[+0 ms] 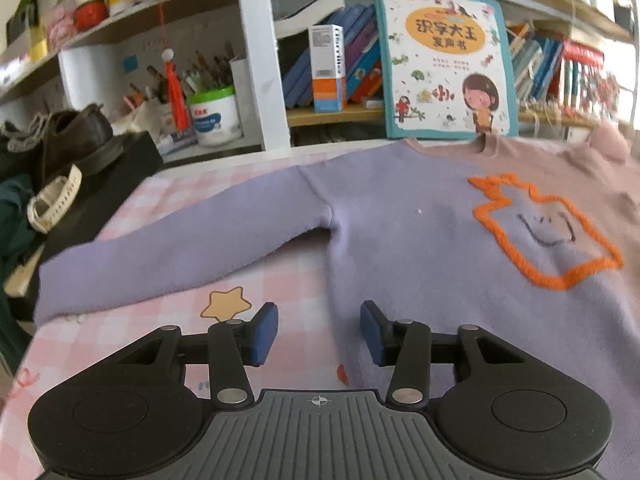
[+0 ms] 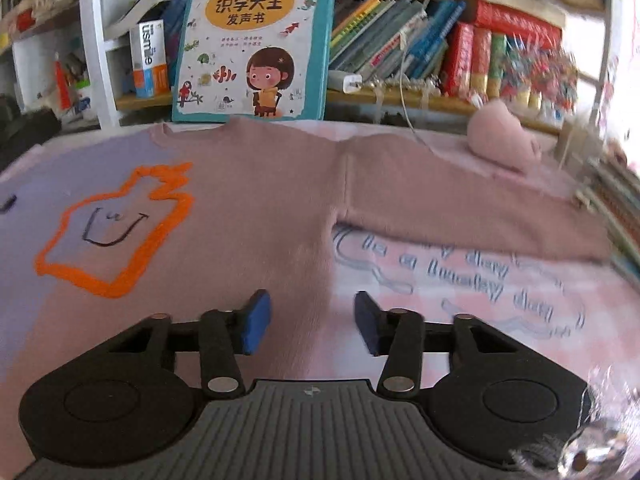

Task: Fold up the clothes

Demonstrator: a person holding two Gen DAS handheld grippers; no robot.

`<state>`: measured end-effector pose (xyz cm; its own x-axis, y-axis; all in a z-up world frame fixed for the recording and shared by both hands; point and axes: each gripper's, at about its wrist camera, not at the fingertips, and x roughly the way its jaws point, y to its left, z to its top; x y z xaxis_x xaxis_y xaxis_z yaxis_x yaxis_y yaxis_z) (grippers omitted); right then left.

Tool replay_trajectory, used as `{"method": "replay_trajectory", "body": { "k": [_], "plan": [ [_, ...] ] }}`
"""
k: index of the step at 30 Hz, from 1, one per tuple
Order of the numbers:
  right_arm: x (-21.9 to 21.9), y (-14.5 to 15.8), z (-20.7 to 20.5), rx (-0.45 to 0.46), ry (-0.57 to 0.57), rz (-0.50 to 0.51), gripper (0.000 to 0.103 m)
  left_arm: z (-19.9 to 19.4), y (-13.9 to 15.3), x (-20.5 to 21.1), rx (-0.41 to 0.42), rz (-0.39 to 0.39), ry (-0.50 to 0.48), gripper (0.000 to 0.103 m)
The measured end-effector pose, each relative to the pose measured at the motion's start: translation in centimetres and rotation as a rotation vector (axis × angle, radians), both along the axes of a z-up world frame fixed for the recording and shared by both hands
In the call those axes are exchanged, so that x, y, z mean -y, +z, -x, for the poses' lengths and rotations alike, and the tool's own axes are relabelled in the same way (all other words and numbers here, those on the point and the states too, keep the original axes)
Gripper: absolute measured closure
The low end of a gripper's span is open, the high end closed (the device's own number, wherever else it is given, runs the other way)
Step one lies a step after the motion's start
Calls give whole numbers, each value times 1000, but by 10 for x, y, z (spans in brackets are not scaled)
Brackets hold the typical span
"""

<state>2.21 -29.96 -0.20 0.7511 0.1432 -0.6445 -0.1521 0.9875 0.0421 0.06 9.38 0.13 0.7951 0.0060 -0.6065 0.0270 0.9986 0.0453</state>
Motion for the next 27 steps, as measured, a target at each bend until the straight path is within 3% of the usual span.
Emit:
{"method": "replay_trajectory", "body": {
  "k": [1,4,11,14,20,27],
  "plan": [
    [1,-1,3,-2,-1,-24,77,-2,-1,-2,-6,28,-1,71],
    [0,-2,8,13,1,-32,81,-5,-3,-5,-12,119,-16,87],
    [-7,-1,-2,36,-3,75,92,-1,-2,-1,-19,129,-28,98],
    [-11,-2,1,42,-5,94,92,-2,-4,-7,-14,165,-5,98],
    [-11,-2,10,44,-19,61,92,-4,-3,-3,-2,72,-12,98],
    [-10,-2,5,54,-55,62,93,2,-3,4,2,52,-37,98]
  ]
}}
